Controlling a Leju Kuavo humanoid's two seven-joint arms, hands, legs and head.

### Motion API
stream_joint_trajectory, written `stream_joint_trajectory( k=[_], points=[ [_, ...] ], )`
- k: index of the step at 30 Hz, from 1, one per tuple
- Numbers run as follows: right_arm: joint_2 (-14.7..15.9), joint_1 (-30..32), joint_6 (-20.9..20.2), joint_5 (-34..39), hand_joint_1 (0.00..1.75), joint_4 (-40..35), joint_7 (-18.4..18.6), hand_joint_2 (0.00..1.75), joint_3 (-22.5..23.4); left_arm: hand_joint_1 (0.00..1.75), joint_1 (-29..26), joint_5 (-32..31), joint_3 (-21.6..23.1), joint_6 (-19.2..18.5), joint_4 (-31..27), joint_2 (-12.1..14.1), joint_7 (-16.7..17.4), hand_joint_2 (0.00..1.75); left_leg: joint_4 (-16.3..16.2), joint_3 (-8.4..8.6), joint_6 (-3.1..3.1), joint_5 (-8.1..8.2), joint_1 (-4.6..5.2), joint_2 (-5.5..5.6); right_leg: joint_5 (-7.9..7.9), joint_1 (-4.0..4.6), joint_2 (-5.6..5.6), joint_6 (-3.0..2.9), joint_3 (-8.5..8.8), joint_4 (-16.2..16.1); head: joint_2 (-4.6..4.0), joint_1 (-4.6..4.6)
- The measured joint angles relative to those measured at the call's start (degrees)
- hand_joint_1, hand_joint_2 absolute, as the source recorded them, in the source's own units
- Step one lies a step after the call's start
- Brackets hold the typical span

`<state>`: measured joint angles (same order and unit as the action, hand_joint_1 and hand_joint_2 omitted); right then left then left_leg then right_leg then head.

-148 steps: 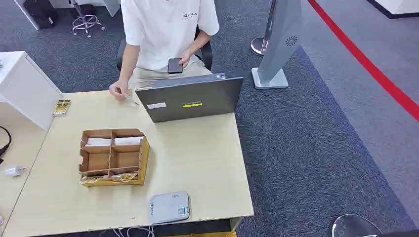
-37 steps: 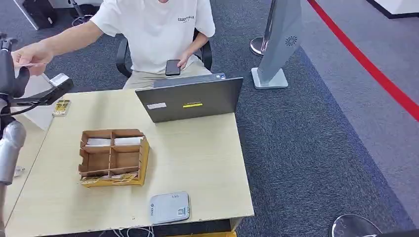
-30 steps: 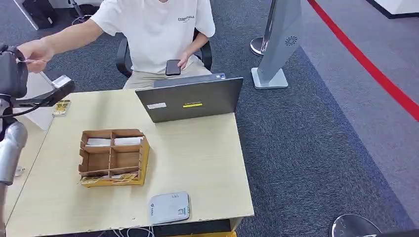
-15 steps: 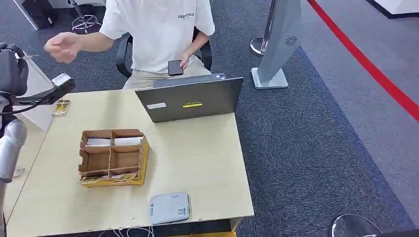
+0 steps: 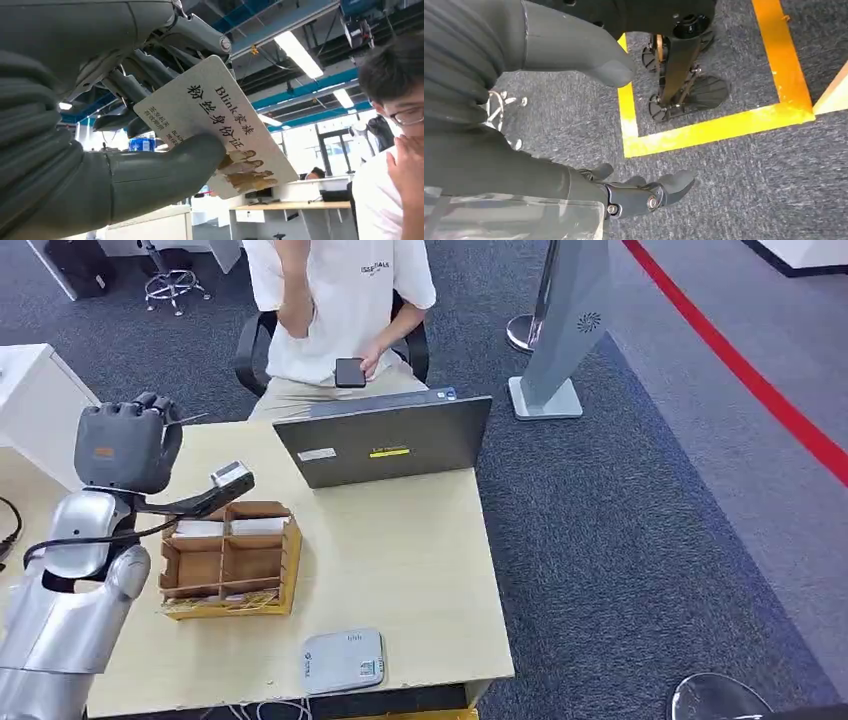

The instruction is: Pass the card to the sensor for recognition and then transmit it.

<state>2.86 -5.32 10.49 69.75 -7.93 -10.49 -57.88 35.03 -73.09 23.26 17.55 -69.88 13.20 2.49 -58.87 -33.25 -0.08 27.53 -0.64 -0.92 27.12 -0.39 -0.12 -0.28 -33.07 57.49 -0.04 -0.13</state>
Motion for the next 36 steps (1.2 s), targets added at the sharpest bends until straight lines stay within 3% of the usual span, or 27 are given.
stream_joint_trajectory(
  k=[5, 11, 21, 36],
  points=[
    [0.0, 0.0, 0.0, 0.6, 0.00, 0.0, -0.3, 1.75, 0.0, 1.75, -2.9, 1.3, 1.4, -0.1, -3.9, -1.7, -2.5, 1.75, 0.0, 0.03, -0.01, -0.01, -0.02, 0.01, 0.00, 0.01, -0.01, 0.00, 0.01, 0.0, 0.00, -0.11],
    [0.0, 0.0, 0.4, 1.5, 0.00, 0.0, -0.7, 1.75, -0.2, 1.75, -7.1, -0.1, 8.7, -2.8, -8.1, -4.4, -2.2, 1.75, 0.0, -0.01, 0.00, 0.00, 0.00, 0.03, 0.00, 0.00, -0.04, 0.00, 0.01, 0.0, 0.00, -0.09],
    [-0.1, 0.1, 0.9, 2.6, 0.00, 0.0, -0.4, 1.75, -0.6, 1.75, -11.6, 4.6, 18.0, -7.9, -9.4, -7.1, -4.9, 1.75, 0.0, -0.01, 0.03, 0.02, 0.00, 0.03, 0.00, 0.00, -0.06, 0.00, 0.01, 0.0, 0.00, -0.09],
    [-0.1, 0.1, 1.7, 4.1, 0.00, 0.0, -0.5, 1.75, -1.2, 1.75, -15.7, 10.8, 21.3, -10.4, -7.7, -7.6, -7.1, 1.75, 0.0, -0.01, 0.03, 0.02, -0.01, 0.03, 0.01, 0.01, -0.05, 0.00, 0.01, 0.0, 0.00, -0.11]
  ],
)
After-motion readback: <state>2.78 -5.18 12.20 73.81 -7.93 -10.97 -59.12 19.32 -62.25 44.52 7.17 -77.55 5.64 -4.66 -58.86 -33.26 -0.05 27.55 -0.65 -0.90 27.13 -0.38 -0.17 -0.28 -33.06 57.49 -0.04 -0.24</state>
